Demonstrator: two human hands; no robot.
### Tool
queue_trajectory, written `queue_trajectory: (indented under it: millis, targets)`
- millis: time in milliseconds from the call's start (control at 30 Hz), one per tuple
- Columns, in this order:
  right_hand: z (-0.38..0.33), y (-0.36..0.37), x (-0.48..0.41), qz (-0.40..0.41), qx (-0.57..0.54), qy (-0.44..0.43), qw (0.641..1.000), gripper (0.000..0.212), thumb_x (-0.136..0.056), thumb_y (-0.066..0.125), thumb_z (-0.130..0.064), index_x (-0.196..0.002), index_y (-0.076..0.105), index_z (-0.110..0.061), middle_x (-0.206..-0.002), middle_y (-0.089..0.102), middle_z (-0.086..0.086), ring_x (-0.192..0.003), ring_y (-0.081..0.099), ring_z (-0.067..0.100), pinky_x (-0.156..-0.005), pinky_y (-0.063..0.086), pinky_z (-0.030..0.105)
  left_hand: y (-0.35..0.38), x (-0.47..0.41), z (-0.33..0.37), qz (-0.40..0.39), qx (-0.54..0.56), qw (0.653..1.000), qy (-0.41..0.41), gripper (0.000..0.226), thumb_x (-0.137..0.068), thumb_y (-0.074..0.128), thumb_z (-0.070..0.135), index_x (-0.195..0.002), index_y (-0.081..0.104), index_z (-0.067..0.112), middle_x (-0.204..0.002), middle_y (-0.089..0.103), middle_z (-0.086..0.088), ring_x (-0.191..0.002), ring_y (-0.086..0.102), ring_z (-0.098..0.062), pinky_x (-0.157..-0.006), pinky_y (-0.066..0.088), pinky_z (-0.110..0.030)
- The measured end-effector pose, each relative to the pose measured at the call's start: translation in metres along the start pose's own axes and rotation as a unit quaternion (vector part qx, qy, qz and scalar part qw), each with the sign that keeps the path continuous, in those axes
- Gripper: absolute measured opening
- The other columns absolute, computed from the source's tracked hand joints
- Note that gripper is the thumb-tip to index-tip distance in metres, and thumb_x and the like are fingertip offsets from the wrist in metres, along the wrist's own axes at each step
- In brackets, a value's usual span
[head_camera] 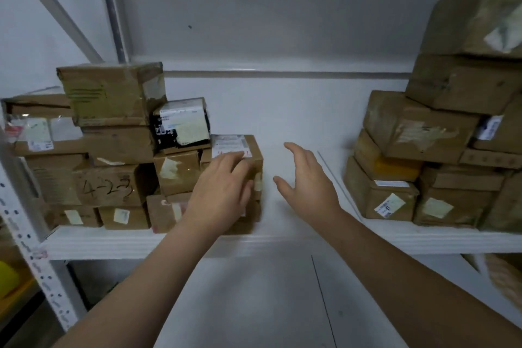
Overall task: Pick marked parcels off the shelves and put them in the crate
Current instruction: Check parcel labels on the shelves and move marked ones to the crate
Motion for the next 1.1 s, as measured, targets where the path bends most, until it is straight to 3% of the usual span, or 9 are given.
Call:
queue_trajectory:
  millis: [167,333,567,800,933,1100]
  targets:
    - [0.027,-0.075,0.006,0.073,0.052,-0.008,0.996,0.050,-0.093,0.056,-0.030,-0.140,0.039,-0.024,-0.141,0.042,-0.004,-0.128,0.041,0.015,-0.098,0.039,0.030,0.005,-0.039,0.054,0.017,0.057,0.997,0.042,0.035,-0.084,0.067,0.016,-0.118,0.061,0.010,-0.124,0.059,-0.013,-0.113,0.055,-0.034,-0.090,0.047,-0.043]
    - [0.064,-0.149,0.020,0.140,0.075,0.011,0.987,0.044,-0.091,0.058,-0.024,-0.134,0.047,-0.019,-0.137,0.045,-0.002,-0.127,0.042,0.016,-0.093,0.037,0.025,0.013,-0.074,0.122,0.022,0.126,0.989,0.075,0.038,-0.093,0.055,0.024,-0.131,0.053,0.016,-0.139,0.048,-0.007,-0.130,0.040,-0.026,-0.103,0.036,-0.038]
    - [0.124,-0.241,0.034,0.208,0.138,0.048,0.967,0.043,-0.091,0.057,-0.024,-0.132,0.047,-0.019,-0.138,0.041,0.001,-0.128,0.039,0.019,-0.096,0.037,0.028,0.027,-0.118,0.219,0.038,0.182,0.974,0.126,0.044,-0.093,0.053,0.026,-0.136,0.046,0.016,-0.144,0.040,-0.005,-0.130,0.038,-0.024,-0.103,0.035,-0.034]
    - [0.145,-0.309,-0.007,0.243,0.151,0.045,0.957,0.050,-0.091,0.057,-0.025,-0.137,0.040,-0.020,-0.142,0.036,0.002,-0.131,0.036,0.021,-0.102,0.037,0.032,0.007,-0.209,0.275,0.117,0.213,0.967,0.082,0.062,-0.090,0.056,0.027,-0.145,0.028,0.018,-0.147,0.030,-0.009,-0.130,0.038,-0.028,-0.102,0.041,-0.040]
    - [0.141,-0.340,-0.033,0.269,0.122,0.030,0.955,0.059,-0.090,0.060,-0.023,-0.143,0.033,-0.018,-0.143,0.034,0.005,-0.131,0.037,0.021,-0.099,0.028,0.022,-0.010,-0.247,0.283,0.146,0.228,0.961,0.048,0.071,-0.090,0.056,0.031,-0.148,0.017,0.021,-0.149,0.024,-0.014,-0.131,0.037,-0.033,-0.102,0.041,-0.047]
    - [0.145,-0.355,-0.050,0.238,0.056,0.038,0.969,0.073,-0.094,0.057,-0.026,-0.152,0.014,-0.024,-0.150,0.029,0.003,-0.135,0.032,0.018,-0.095,0.022,0.020,-0.013,-0.267,0.286,0.102,0.258,0.960,0.030,0.073,-0.093,0.049,0.045,-0.149,0.002,0.037,-0.138,0.046,-0.013,-0.118,0.051,-0.029,-0.091,0.048,-0.039]
Point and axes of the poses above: each hand's wrist, its own x-axis away from the middle knuckle, its own y-axis out of the palm, z = x × y, the point moved 3 cm from there along -x, towards the middle knuckle
